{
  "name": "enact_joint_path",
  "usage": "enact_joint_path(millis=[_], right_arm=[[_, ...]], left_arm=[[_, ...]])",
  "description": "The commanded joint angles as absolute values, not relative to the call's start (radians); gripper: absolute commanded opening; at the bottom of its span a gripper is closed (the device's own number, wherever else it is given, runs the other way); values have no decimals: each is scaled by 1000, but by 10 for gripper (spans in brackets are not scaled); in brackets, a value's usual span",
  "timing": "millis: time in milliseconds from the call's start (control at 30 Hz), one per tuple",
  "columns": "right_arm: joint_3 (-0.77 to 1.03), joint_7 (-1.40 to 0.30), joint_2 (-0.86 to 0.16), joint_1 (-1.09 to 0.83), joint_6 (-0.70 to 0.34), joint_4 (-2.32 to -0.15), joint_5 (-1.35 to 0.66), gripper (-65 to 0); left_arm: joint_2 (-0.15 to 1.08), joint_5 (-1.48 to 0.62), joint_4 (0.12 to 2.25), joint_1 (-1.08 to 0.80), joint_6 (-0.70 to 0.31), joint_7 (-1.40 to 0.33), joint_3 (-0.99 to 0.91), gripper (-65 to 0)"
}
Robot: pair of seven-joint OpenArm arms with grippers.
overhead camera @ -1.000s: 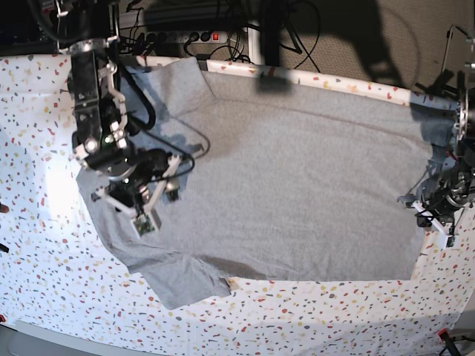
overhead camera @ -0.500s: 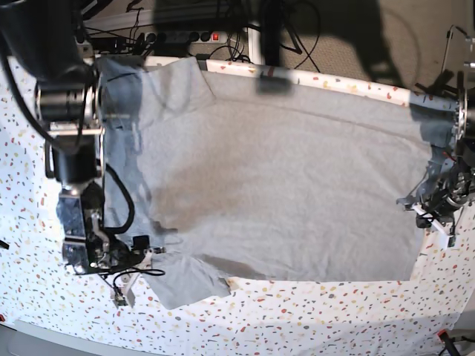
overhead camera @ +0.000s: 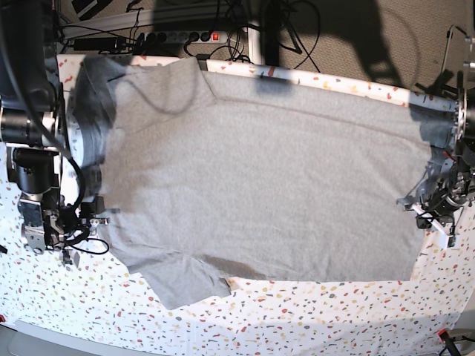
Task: Fold the T-shirt properly
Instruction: 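Grasp the shirt's side edges with both grippers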
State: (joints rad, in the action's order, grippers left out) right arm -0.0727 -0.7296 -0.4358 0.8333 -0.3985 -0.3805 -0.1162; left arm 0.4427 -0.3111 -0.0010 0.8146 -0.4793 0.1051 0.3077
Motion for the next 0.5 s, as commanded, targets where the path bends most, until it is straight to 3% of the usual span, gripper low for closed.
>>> enact_joint_path(millis=[0,467], right_arm=[[-71,-712,-449,878,-415,-397,-136,-351],[-71,-633,-432,779,-422,-397,-76,-351]], left_arm=[[454,-323,0,848,-479,133,308,-650],[449,-322,0,847,-480,129,308,-650]])
